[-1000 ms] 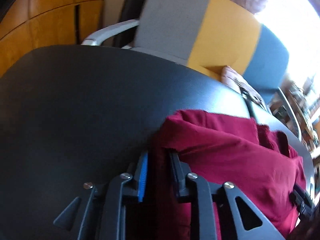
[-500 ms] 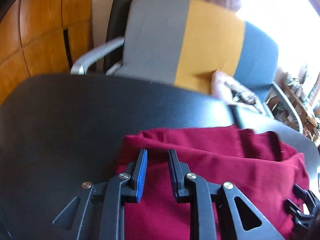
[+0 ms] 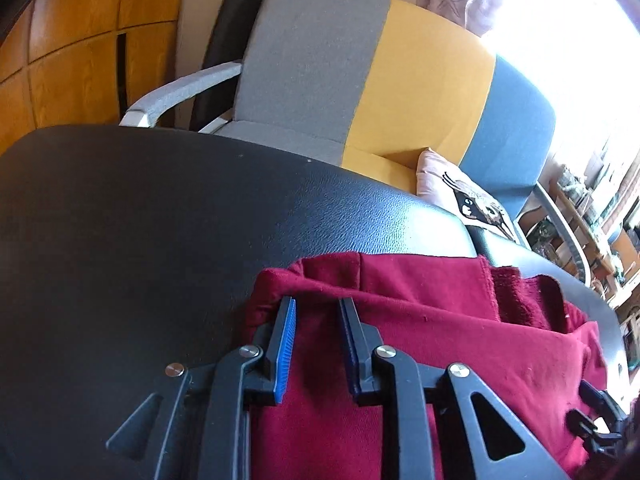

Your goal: Fold clothes

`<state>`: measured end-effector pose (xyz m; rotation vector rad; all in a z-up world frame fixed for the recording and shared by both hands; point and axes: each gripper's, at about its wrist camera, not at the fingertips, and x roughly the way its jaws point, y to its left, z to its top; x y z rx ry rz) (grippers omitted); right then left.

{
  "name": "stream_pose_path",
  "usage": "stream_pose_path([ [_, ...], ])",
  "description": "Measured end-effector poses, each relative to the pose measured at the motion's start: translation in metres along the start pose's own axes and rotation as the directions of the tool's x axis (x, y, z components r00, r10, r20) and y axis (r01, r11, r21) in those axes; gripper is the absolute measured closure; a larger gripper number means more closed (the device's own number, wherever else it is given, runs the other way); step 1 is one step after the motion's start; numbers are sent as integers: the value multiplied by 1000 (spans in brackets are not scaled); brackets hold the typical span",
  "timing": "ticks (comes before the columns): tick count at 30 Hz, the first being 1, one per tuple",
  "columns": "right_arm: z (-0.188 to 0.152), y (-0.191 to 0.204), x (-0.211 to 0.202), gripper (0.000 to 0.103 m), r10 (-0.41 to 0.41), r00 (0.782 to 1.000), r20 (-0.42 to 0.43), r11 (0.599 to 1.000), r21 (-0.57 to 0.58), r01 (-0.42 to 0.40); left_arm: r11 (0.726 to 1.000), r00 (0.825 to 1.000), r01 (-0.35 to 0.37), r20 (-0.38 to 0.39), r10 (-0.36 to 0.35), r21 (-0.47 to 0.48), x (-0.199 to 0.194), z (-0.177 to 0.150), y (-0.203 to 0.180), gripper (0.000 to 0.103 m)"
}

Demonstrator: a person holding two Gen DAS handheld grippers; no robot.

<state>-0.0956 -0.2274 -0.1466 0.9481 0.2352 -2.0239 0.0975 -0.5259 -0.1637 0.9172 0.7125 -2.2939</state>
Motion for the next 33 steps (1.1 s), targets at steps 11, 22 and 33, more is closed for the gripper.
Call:
stream_pose_path([
  [11,0,-1,2,26,-14,1000,-2,1000,-15,14,999,998,-40,45,41,-18,-100,-91,2,78],
  [22,-21,17,-61,26,2,1000,4,1000,-19,-2,997,1000,-14,-13,15,82,-160,-182,-6,78],
  [33,-103,14,-94,23,-29,999,-34,999,45,30,995,1000,-15,-9,16,99,-157,-204,-9,75],
])
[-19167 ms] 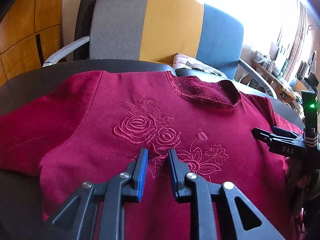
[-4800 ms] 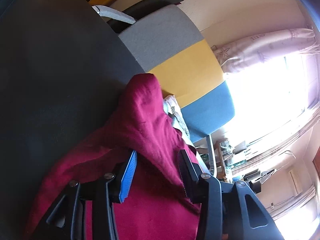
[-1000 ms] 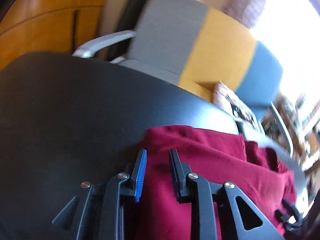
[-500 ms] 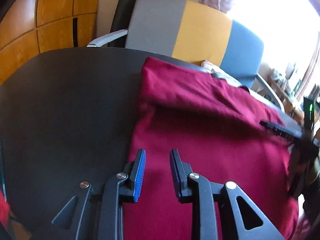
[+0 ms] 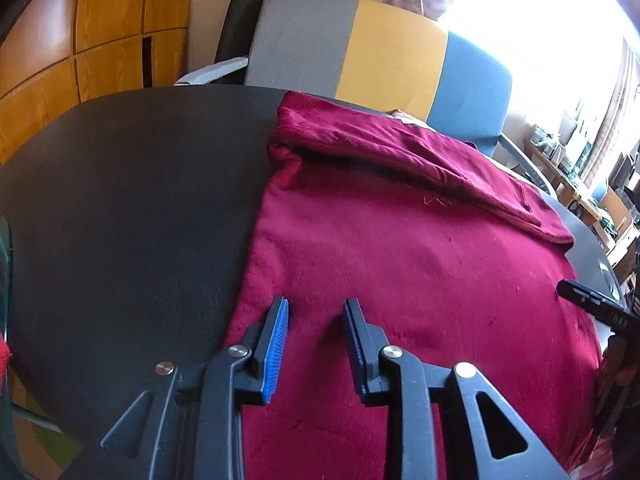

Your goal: Fold clothes

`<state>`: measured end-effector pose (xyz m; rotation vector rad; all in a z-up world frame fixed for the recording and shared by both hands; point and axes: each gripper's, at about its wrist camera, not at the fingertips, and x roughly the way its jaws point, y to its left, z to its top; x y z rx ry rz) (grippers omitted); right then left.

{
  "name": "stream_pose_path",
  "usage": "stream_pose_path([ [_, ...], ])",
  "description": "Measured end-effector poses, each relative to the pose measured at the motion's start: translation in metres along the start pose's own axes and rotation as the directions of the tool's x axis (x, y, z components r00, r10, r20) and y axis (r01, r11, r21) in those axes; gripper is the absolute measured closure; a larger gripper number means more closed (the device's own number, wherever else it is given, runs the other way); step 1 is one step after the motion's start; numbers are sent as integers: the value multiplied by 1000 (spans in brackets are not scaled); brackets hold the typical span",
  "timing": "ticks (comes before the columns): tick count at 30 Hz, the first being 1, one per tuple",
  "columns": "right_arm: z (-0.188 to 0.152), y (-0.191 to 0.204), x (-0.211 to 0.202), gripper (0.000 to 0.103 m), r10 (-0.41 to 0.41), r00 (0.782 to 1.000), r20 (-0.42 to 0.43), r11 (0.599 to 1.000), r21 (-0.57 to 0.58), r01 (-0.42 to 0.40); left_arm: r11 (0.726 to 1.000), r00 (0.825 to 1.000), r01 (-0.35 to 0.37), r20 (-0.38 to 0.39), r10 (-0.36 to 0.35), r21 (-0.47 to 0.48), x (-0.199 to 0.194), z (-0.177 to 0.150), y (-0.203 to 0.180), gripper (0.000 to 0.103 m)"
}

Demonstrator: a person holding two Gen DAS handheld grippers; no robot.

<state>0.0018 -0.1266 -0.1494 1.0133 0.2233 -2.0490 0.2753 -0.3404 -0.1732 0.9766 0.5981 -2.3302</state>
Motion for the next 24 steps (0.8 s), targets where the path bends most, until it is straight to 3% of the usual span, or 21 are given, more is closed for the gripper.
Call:
stream_pose_path([
  [4,11,6,18,17,-52,998,-30,997,-61,50,1000,1000,2,-4,-2,-5,14,12,-1,75],
  [14,53,-17,57,14,-49,998,-44,998,-45,47,1000,998,24,-52,-24,-6,51,58,-3,75],
  [19,38,-52,14,15,65,998,14,992,105,-66,996,996,74,-37,-75,-41,25,53,12,75],
  [24,15,-91,-31,15,159,984,77,953,250,-173,993,994,99,-39,-102,-57,3,29,39,73],
])
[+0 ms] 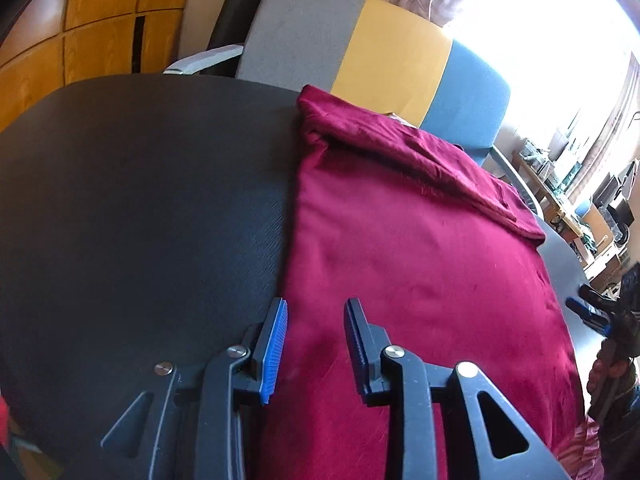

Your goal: Fold clothes

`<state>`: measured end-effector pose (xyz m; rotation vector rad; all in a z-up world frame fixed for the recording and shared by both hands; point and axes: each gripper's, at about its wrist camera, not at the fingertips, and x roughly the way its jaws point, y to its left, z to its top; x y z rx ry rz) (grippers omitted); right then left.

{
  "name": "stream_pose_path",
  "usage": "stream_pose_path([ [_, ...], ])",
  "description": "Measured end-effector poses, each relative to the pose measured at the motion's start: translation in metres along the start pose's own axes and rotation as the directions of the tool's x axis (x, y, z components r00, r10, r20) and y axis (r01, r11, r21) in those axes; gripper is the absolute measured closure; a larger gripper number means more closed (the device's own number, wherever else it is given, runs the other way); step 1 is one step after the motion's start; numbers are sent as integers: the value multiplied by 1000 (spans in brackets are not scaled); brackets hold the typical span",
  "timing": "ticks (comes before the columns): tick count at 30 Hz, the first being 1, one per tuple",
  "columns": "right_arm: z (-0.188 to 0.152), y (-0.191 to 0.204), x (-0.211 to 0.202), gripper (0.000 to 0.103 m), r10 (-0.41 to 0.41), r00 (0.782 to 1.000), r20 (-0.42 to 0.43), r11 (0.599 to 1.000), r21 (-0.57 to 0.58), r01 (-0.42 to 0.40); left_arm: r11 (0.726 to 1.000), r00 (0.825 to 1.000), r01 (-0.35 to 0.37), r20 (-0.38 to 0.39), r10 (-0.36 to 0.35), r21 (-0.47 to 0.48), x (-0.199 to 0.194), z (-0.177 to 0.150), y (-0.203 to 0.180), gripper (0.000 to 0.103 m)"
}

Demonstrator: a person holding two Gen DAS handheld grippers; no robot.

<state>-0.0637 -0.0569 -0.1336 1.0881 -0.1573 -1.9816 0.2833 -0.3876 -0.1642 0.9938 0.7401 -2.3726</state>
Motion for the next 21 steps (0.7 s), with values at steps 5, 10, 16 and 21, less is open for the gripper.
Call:
stream_pose_path([
  [5,-32,-34,-35,14,33,999,-14,995,98,-31,996,998,70,4,-70,-63,-12,-15,19,56],
  [10,-59,-20,-43,14,118,992,-43,991,60,-115,996,996,88,7,-88,-35,-17,-25,10,52],
  [16,-88,11,-39,43,165,982,-92,986,-14,-167,994,994,111,2,-111,-13,-27,-40,8,50],
  [21,-107,15,-41,49,211,972,-106,977,-7,-213,993,993,115,12,-115,-18,-34,-50,9,50],
])
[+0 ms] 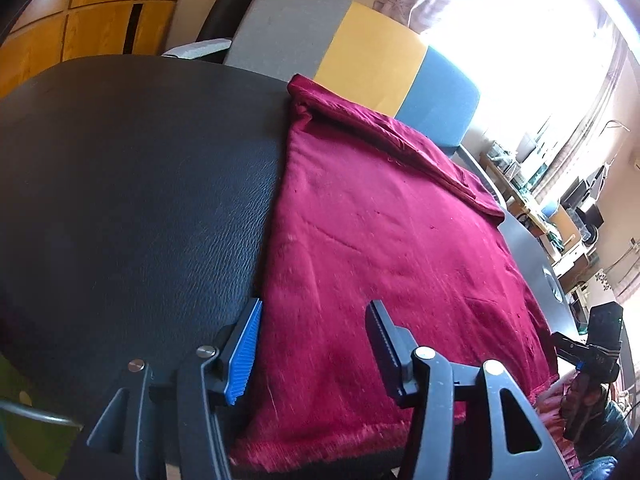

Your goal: Fold clothes

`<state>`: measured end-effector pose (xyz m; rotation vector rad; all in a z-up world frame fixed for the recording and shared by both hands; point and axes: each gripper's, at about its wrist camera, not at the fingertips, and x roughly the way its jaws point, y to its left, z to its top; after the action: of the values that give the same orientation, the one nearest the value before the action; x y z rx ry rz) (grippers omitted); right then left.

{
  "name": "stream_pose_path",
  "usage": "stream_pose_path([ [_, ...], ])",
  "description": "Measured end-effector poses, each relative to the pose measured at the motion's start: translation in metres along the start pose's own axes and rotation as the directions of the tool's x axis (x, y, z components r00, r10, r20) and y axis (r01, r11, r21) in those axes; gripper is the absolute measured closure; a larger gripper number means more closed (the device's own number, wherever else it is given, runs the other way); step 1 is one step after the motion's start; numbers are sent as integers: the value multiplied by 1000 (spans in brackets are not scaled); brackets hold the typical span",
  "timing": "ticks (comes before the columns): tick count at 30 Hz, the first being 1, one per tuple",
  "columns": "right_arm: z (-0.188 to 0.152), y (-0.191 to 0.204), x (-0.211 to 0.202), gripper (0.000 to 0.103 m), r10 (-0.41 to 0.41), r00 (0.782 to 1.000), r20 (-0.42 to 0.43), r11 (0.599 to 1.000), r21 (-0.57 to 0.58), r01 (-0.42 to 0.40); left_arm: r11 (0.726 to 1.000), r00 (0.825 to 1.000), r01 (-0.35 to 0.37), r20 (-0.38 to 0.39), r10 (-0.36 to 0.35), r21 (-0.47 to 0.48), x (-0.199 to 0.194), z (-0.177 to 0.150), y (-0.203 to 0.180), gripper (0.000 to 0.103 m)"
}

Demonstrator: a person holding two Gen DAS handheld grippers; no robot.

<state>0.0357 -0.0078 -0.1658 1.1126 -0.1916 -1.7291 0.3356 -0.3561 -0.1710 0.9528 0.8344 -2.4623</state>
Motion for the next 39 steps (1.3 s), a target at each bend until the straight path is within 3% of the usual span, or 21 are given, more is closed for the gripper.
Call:
stream_pose_path([
  [5,6,4,10,49,20,1000,-4,1000,-7,-20,999,1000,-24,-8,25,31,-1,-4,-5,51],
  [7,7,7,13,43,18,1000,-5,999,-38,-18,996,998,-50,-22,52,71,2,-3,-10,51],
  [9,5,13,12,33,20,1000,-8,996,-82,-20,993,997,-69,-35,72,97,3,-3,-13,58],
  [11,-1,21,13,32,-16,1000,-16,988,-155,13,991,995,-88,-43,93,102,0,-5,-11,82],
  [12,-3,25,14,32,-35,999,-22,982,-186,30,992,995,-89,-41,93,91,-2,-6,-8,87],
  [14,-5,31,15,37,-78,996,-31,970,-235,68,995,996,-78,-36,81,65,-6,-10,-4,92],
  [16,-7,32,13,69,-144,989,-32,956,-261,131,994,996,-84,-30,86,64,-9,-13,-5,93],
  [18,-8,27,8,89,-161,986,-44,957,-250,145,994,995,-85,-38,88,70,-12,-17,-9,94],
  [19,-8,24,5,89,-162,985,-52,960,-241,145,994,995,-80,-46,84,69,-14,-18,-10,94],
  [24,-18,27,-8,91,-142,985,-93,970,-211,120,999,993,7,-116,-2,46,-37,-32,-12,96],
  [28,-32,32,-23,91,-62,991,-119,987,-158,43,988,975,156,-157,-157,-19,-65,-43,-9,96],
  [33,-30,42,-42,91,60,995,-83,993,-100,-68,934,930,343,-103,-353,-98,-100,-32,-6,98],
  [39,9,53,-45,91,165,986,1,981,-104,-164,890,895,444,-1,-447,-97,-102,16,-14,98],
])
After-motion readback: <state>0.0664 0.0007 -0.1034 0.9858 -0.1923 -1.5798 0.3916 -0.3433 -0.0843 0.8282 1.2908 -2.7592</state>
